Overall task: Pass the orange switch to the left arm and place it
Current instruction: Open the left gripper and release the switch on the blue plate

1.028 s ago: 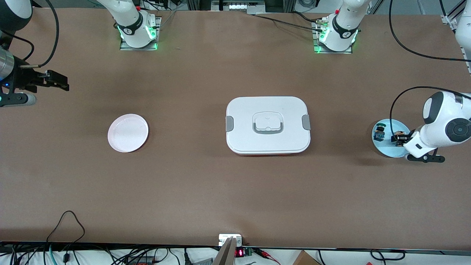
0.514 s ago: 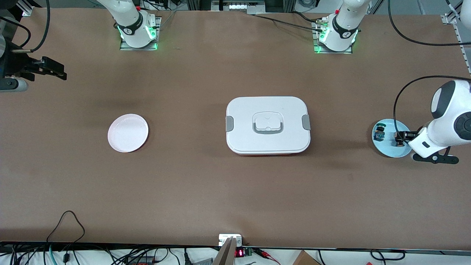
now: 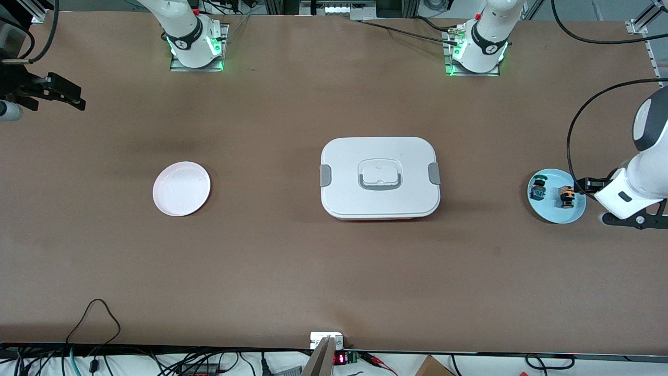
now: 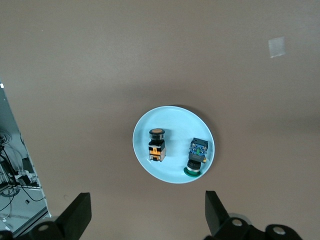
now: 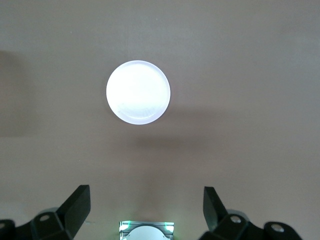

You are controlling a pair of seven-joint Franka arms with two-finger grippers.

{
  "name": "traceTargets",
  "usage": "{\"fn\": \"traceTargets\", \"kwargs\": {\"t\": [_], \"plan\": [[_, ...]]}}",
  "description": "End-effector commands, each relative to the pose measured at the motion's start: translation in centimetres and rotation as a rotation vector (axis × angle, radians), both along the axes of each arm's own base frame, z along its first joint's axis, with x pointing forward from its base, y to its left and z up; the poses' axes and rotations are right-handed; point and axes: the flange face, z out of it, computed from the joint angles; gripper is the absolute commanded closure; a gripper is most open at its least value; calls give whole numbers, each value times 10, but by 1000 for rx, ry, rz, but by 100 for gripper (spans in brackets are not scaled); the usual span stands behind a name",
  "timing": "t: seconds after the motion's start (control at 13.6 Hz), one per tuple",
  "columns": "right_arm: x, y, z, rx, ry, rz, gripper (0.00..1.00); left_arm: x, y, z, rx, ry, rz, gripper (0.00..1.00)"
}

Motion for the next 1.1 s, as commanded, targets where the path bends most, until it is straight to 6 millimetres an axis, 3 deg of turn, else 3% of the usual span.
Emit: {"fn": "traceTargets", "kwargs": {"t": [0.0,0.15,0.29,0.51,0.66,0.81,1.03], "plan": [[-2,6,9,5,-12,-25,0,1,-14,26,-15,-8,-7,0],[-2,10,8,9,-9,-19,0,3,-29,45,-38,-35,-24,0],[-3,8,8,9,-6,-4,0,4,-65,67,-58,-65,-59,0],[-3,8,7,6,7,-6,0,-10,-117,97,-63,-67,-84,0],[-4,7,6,6,13,-9,0,-21,-131,114,-104,-72,-48,0],[-4,8,6,3,11,-9,0,-29,-125,126,-156,-68,5,0],[-3,8,8,4,2,-10,0,-37,-88,142,-295,-65,29,0]]}}
